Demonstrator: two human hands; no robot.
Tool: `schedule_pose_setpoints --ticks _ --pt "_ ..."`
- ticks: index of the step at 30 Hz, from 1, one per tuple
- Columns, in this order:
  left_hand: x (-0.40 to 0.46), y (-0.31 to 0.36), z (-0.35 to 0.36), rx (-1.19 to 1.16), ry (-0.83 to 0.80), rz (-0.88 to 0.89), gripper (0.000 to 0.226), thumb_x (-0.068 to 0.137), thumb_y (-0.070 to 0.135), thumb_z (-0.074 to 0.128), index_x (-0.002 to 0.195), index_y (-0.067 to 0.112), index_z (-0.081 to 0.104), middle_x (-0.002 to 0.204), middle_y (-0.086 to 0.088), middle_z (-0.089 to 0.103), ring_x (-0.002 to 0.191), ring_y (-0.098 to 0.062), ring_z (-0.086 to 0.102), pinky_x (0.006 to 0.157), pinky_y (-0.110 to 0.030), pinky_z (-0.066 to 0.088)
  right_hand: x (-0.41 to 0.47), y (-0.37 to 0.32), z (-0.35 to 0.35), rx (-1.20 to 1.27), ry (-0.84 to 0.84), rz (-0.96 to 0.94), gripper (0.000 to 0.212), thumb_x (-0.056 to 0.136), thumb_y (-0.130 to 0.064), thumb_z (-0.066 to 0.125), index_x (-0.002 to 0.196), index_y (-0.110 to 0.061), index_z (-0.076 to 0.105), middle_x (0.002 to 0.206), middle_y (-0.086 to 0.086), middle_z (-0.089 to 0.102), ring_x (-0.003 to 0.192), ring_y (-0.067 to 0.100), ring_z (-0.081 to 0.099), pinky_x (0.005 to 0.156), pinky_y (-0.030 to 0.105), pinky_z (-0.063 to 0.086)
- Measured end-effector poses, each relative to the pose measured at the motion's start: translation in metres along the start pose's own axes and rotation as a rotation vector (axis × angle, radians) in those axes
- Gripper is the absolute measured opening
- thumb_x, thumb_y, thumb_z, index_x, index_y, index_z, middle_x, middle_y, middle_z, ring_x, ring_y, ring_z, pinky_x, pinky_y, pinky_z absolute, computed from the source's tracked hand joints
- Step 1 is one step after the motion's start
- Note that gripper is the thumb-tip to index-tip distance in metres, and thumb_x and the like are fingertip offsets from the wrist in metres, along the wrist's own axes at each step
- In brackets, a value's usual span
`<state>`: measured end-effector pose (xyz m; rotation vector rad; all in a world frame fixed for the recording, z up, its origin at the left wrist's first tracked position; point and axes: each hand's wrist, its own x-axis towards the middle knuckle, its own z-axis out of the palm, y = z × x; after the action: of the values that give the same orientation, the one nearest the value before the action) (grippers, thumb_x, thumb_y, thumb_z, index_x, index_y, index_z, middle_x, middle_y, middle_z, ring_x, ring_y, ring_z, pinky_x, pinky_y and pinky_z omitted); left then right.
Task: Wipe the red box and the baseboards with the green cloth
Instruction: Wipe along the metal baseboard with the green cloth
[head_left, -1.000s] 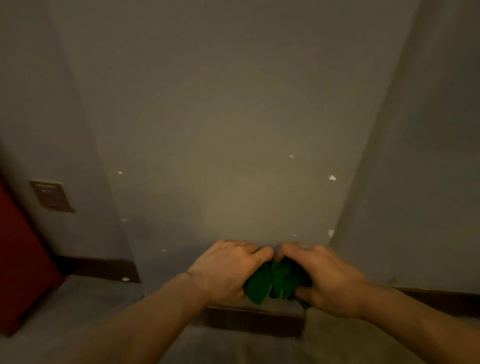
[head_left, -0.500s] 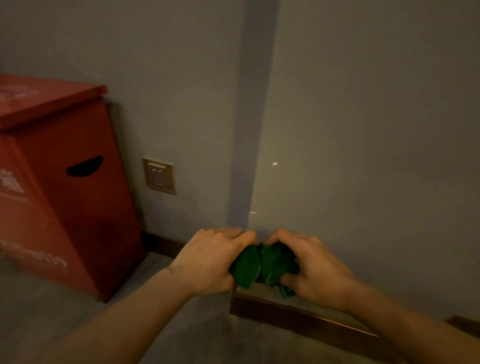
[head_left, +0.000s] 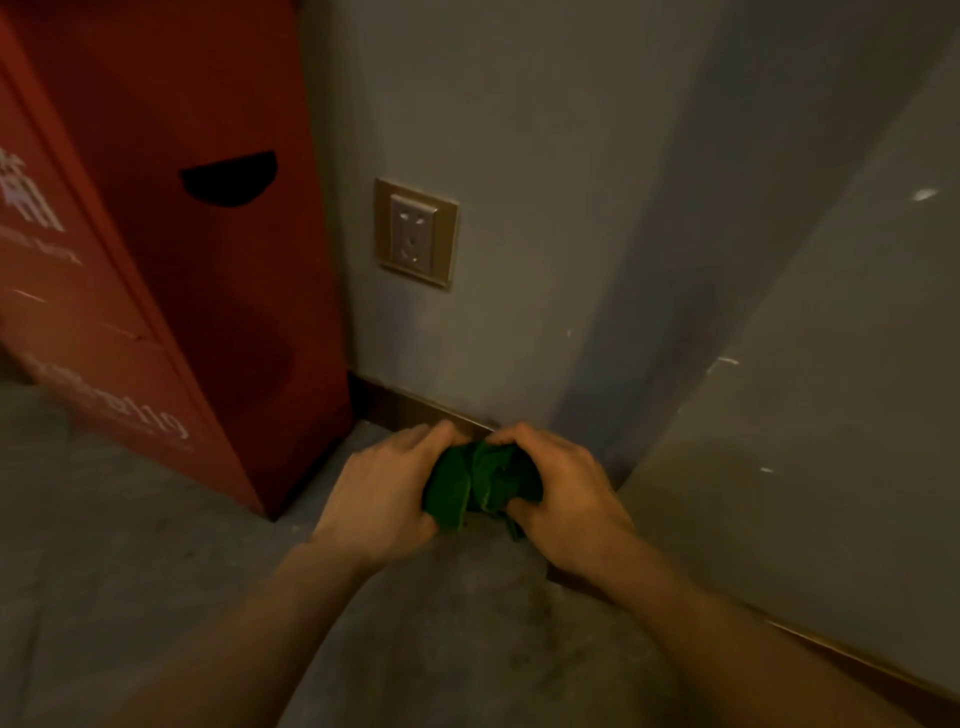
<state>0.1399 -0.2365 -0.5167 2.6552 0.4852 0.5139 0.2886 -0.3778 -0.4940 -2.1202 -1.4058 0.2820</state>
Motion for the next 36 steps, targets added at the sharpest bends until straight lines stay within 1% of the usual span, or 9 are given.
schedule_pose_setpoints --ticks 7,10,15,18,21,24,26,30,36 --pt "-0.016 -0.029 0.060 -0.232 0.023 -0.210 0.044 0.078 0.025 0.077 0.112 0.037 0.053 0.097 0.009 0.068 0.085 -0.015 0.066 0.067 -0.041 0.053 0.012 0.026 0.052 0.202 -0.094 0.280 0.055 0.079 -0.002 0.072 0.116 -0.039 0.057 0.116 -0.001 0.067 0.113 0.020 0.062 0.097 0.043 0.054" --pt "-0.022 -0.031 0.081 -0.354 0.061 -0.301 0.041 0.079 0.014 0.078 0.109 0.033 0.057 0.093 0.009 0.069 0.080 -0.009 0.065 0.066 -0.041 0.054 0.013 0.033 0.068 0.304 -0.153 0.377 0.057 0.085 -0.001 0.065 0.132 -0.031 0.053 0.123 0.002 0.064 0.119 0.020 0.059 0.102 0.041 0.051" --pt "-0.027 -0.029 0.101 -0.455 0.130 -0.379 0.034 0.083 0.013 0.074 0.103 0.033 0.056 0.085 0.014 0.067 0.077 -0.001 0.064 0.061 -0.016 0.046 0.006 0.034 0.090 0.616 -0.236 0.511 0.059 0.088 -0.016 0.067 0.139 -0.032 0.043 0.111 -0.017 0.059 0.097 -0.003 0.060 0.067 0.008 0.051" --pt "-0.030 -0.023 0.111 -0.446 0.146 -0.393 0.035 0.086 0.012 0.073 0.109 0.031 0.056 0.096 0.012 0.068 0.080 -0.003 0.065 0.069 -0.028 0.055 0.005 0.033 0.105 0.703 -0.256 0.528 0.067 0.081 -0.041 0.077 0.138 -0.030 0.043 0.115 -0.017 0.062 0.100 -0.007 0.062 0.074 0.008 0.051" --pt "-0.033 -0.025 0.118 -0.409 0.124 -0.419 0.041 0.085 0.019 0.075 0.114 0.037 0.051 0.105 0.011 0.067 0.087 -0.005 0.064 0.074 -0.030 0.055 0.007 0.032 0.113 0.506 -0.216 0.494 0.077 0.076 -0.050 0.079 0.140 -0.031 0.040 0.116 -0.015 0.058 0.109 0.003 0.058 0.087 0.017 0.047" --pt "-0.038 -0.037 0.122 -0.458 -0.017 -0.347 0.064 0.076 0.034 0.080 0.125 0.047 0.042 0.119 0.021 0.059 0.103 0.002 0.059 0.084 -0.024 0.052 0.009 0.040 0.114 0.426 -0.134 0.475 0.059 0.083 -0.034 0.077 0.135 -0.031 0.048 0.107 -0.019 0.055 0.115 0.010 0.058 0.092 0.025 0.051" --pt "-0.044 -0.043 0.125 -0.382 -0.076 -0.250 0.090 0.069 0.058 0.078 0.143 0.049 0.028 0.137 0.029 0.042 0.121 0.013 0.041 0.101 -0.020 0.036 0.008 0.047 0.112 0.398 -0.084 0.463 0.057 0.084 -0.027 0.077 0.134 -0.032 0.049 0.113 -0.015 0.055 0.119 0.013 0.057 0.097 0.031 0.052" --pt "-0.052 -0.059 0.140 -0.088 -0.061 -0.263 0.120 0.067 0.094 0.052 0.158 0.039 -0.003 0.167 0.005 0.013 0.152 -0.014 0.008 0.123 -0.045 0.008 0.007 0.054 0.106 0.239 0.025 0.416 0.063 0.082 -0.022 0.078 0.135 -0.033 0.046 0.134 -0.003 0.053 0.127 0.020 0.052 0.103 0.045 0.050" --pt "-0.048 -0.073 0.160 0.101 -0.147 -0.287 0.121 0.064 0.104 0.034 0.158 0.040 -0.009 0.170 -0.005 -0.010 0.153 -0.026 -0.023 0.123 -0.061 -0.007 0.005 0.060 0.103 -0.237 -0.084 0.151 0.087 0.077 -0.027 0.081 0.144 -0.037 0.026 0.145 0.000 0.042 0.130 0.027 0.048 0.102 0.044 0.050"
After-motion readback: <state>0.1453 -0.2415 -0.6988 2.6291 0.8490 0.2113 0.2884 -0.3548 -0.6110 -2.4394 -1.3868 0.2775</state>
